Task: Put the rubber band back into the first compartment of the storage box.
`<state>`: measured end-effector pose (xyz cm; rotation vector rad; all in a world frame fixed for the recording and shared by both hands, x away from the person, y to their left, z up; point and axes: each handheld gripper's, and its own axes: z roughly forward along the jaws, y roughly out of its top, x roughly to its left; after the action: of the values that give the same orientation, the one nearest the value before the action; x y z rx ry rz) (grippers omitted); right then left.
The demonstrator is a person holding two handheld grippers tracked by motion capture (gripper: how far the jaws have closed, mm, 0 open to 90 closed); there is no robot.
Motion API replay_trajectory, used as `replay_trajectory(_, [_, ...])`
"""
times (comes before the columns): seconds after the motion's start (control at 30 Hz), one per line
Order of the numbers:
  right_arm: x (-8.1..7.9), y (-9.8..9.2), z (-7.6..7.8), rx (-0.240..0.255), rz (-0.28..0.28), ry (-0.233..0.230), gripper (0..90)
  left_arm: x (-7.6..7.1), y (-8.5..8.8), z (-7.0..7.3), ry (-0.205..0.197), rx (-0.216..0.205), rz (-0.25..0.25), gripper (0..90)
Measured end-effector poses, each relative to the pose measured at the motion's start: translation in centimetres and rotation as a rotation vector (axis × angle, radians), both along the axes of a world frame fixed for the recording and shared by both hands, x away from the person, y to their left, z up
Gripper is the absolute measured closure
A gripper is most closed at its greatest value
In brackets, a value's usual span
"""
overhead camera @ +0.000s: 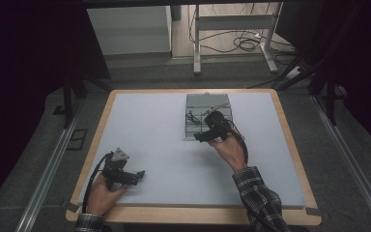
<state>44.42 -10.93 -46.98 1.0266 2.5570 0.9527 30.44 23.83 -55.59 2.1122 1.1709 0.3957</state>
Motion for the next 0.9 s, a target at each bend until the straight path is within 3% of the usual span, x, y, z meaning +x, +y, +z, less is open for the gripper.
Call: replay_trajectory(0.9, [-2.3,-2.2,-0.4,-0.005,-0.003,0.011,19.6,0.0,0.0,0.0,0.0,0.0,0.0,0.0])
